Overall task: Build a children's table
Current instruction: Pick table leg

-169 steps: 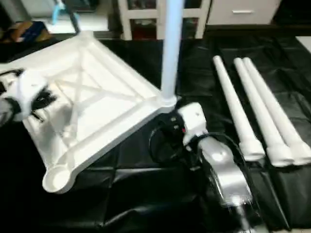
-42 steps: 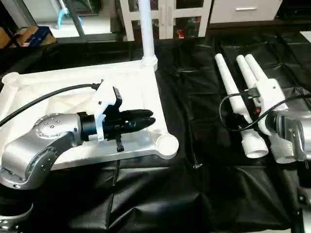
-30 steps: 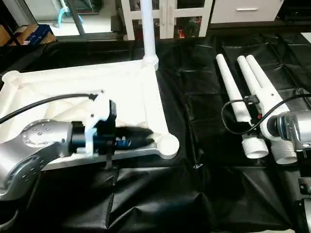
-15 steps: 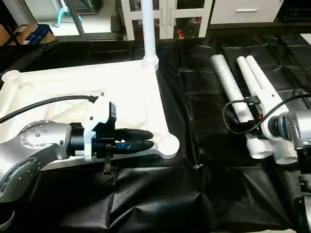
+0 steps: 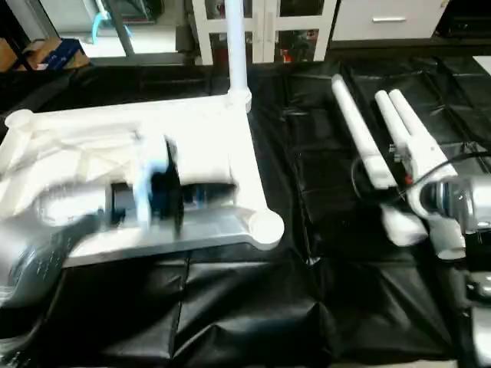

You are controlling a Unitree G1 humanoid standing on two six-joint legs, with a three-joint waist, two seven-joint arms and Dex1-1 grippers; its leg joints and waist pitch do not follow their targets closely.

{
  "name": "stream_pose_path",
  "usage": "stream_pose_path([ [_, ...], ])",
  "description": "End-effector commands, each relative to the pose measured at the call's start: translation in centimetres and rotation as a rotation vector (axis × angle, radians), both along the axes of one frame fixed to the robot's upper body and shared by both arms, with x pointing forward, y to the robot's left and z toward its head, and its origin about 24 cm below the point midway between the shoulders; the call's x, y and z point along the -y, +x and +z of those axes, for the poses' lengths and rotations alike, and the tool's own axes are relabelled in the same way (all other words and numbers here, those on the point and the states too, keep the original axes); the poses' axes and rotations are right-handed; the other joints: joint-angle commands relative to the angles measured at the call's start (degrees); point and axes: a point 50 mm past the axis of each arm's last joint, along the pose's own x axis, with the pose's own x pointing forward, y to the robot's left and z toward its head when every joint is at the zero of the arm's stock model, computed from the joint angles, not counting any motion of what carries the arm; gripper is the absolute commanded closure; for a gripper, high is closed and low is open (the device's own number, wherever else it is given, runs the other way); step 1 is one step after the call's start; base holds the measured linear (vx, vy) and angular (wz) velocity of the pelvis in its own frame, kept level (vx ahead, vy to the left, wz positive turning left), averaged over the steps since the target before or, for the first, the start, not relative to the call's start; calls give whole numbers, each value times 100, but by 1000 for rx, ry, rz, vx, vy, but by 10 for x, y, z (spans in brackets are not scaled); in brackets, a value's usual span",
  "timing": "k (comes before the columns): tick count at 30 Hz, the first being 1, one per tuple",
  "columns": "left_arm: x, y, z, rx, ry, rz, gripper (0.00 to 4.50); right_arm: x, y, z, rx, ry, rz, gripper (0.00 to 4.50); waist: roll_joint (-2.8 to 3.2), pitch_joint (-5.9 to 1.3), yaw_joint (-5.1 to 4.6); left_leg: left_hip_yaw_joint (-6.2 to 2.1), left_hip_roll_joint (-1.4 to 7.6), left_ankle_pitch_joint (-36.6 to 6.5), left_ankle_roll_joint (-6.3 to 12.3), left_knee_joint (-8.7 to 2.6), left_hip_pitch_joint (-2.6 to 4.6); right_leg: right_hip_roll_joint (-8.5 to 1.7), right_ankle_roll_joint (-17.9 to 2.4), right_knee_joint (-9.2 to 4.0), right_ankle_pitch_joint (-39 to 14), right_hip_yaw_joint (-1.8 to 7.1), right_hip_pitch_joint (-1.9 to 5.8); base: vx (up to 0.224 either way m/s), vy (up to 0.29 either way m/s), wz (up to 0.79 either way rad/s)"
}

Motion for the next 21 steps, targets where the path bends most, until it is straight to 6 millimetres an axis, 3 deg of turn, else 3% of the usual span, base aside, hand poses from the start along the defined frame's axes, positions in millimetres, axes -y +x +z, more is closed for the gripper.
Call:
stream_pose_path([
  [1, -9, 13, 11, -11, -97, 114, 319, -10, 6, 42, 230, 67, 44, 264, -271, -582, 40, -73, 152, -656, 628, -297, 85, -175, -1370, -332, -1711, 153, 401, 0, 0, 0],
  [2, -10, 15, 15, -16, -129, 130, 319, -12, 6, 48, 267, 84, 48, 264, -258, -587, 46, -78, 143, -638, 620, -287, 85, -175, -1372, -313, -1733, 146, 403, 0, 0, 0],
  [4, -4, 16, 35, -33, -290, 90, 308, -26, 4, 77, 522, 151, 66, 264, -288, -607, 83, -61, 135, -574, 625, -272, 79, -177, -1327, -302, -1786, 152, 376, 0, 0, 0],
  [5, -1, 16, 42, -46, -349, 76, 297, -39, -4, 87, 631, 194, 132, 264, -272, -622, 98, -74, 143, -541, 654, -275, 85, -177, -1325, -293, -1772, 143, 375, 0, 0, 0],
  [7, 3, 17, 45, -61, -387, 72, 279, -49, -11, 91, 685, 218, 184, 264, -263, -636, 132, -82, 154, -425, 767, -268, 76, -161, -1317, -261, -1576, 130, 368, 0, 0, 0],
  [9, 8, 20, 49, -91, -433, 78, 265, -65, -20, 94, 740, 240, 274, 264, -233, -626, 153, -63, 154, -371, 848, -268, 73, -132, -1285, -296, -1528, 130, 348, 0, 0, 0],
  [10, 8, 20, 49, -91, -433, 78, 252, -65, -20, 94, 740, 240, 274, 264, -248, -638, 170, -86, 148, -395, 836, -272, 68, -144, -1270, -293, -1608, 114, 367, 0, 0, 0],
  [13, 24, 26, 60, -157, -513, 56, 229, -101, -41, 92, 791, 235, 503, 264, -196, -634, 202, -83, 154, -543, 744, -272, 104, -133, -1163, -336, -1817, 115, 329, 0, 0, 0],
  [16, 32, 26, 67, -186, -561, 17, 202, -114, -46, 86, 776, 197, 563, 264, -200, -630, 203, -119, 167, -520, 688, -288, 60, -155, -1120, -324, -1778, 112, 335, 0, 0, 0],
  [18, 39, 26, 70, -211, -561, -10, 186, -125, -50, 83, 771, 172, 611, 264, -234, -632, 201, -110, 148, -495, 667, -278, 32, -154, -1092, -329, -1750, 115, 337, 0, 0, 0],
  [21, 43, 28, 67, -233, -530, -3, 178, -132, -54, 82, 772, 156, 651, 264, -238, -601, 190, -119, 132, -617, 620, -291, 14, -158, -892, -367, -2084, 110, 338, 0, 0, 0],
])
